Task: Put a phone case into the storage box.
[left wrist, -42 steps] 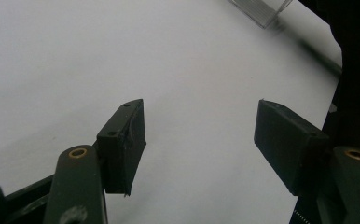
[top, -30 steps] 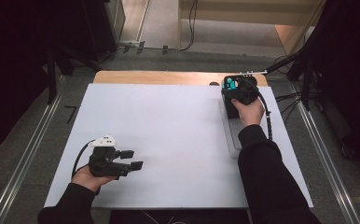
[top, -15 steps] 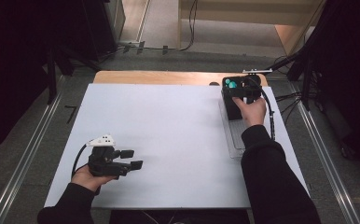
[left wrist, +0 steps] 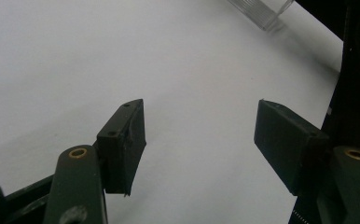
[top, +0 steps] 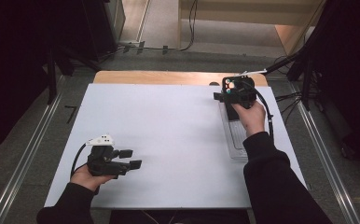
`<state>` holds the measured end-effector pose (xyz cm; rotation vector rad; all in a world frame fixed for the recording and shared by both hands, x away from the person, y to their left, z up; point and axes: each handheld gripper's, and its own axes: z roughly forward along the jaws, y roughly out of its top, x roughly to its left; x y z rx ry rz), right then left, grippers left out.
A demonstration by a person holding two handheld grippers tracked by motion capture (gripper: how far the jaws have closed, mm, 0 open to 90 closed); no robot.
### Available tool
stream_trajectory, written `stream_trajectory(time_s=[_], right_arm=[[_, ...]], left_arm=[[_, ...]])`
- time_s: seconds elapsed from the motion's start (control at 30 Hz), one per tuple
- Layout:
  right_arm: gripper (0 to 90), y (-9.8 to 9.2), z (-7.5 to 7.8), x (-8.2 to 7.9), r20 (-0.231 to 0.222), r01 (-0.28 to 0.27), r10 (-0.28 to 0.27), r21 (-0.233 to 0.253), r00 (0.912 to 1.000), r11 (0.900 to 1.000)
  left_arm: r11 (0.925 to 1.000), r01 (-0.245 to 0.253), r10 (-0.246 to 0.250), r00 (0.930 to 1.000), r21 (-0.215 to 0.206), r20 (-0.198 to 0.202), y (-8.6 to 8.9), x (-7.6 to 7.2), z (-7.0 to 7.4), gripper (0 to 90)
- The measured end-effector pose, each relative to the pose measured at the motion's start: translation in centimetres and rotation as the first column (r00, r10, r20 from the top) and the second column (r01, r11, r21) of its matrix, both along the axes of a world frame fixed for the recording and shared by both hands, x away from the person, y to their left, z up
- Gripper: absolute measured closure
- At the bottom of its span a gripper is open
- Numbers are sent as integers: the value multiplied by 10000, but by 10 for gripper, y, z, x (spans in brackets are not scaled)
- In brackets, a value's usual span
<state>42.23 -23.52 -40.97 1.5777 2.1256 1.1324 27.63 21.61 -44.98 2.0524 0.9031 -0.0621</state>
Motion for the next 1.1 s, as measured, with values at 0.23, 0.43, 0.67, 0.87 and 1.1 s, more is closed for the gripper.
stream_trajectory(time_s=[0.23,0.43,0.67,0.87,1.1], right_arm=[[257,18,6,-22,-264,-1785,1796,396,9834,9831],[313,26,7,-44,-252,-2602,2615,458,9649,9645],[318,31,4,-67,-285,-3380,3411,790,9396,9378],[311,34,-3,-83,-352,-3917,3941,605,9184,9181],[292,35,-14,-101,-371,-4357,4367,304,8989,8996]], left_arm=[[10000,2,-2,10000,-19,12,0,0,1,342],[9999,116,-116,9999,-114,27,2,-1,1,342],[9998,68,-68,10000,-160,40,3,-1,2,342],[9997,61,-59,10000,-221,55,4,-1,2,342],[9998,149,-147,9999,-167,81,3,-3,3,341]])
